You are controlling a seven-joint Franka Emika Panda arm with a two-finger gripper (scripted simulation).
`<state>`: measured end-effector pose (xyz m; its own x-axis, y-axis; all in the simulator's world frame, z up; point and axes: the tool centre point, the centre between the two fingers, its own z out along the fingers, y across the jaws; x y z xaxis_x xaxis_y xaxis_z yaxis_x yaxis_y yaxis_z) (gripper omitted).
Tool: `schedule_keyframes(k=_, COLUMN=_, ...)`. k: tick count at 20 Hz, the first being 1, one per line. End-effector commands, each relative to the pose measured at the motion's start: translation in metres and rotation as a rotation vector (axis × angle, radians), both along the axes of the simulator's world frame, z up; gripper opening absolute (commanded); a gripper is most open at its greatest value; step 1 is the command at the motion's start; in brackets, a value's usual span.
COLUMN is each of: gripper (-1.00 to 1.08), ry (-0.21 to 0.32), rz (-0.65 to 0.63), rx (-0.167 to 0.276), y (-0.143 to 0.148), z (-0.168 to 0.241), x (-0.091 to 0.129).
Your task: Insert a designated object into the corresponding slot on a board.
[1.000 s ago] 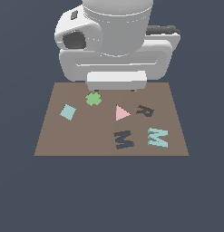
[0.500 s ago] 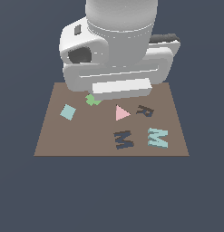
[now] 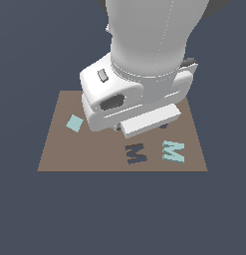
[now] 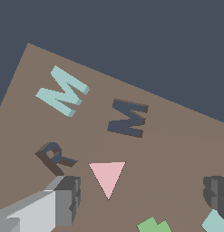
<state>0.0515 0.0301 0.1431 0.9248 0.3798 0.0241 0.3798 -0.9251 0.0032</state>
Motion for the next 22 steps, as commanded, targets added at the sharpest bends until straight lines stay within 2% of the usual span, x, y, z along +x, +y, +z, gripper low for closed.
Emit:
schedule_keyframes(k=1, gripper=1.0, ry=0.002, rz=0.095, rx=-0.001, y=0.009, z=-0.009, x=0.009)
schedule_keyframes(k=11, gripper=1.0, ry=0.009, rz=0.547, rx=-0.008, y=0.059, z=-0.051, x=0.041)
schedule_keyframes(k=17, gripper=1.0, ry=0.013, rz=0.758, rx=-0.012, y=0.087, z=-0.071, x=0.047)
schedule_keyframes(k=22, gripper=1.0, ry=0.016, rz=0.884, rx=-0.015, y=0.104, z=-0.082, x=0.047)
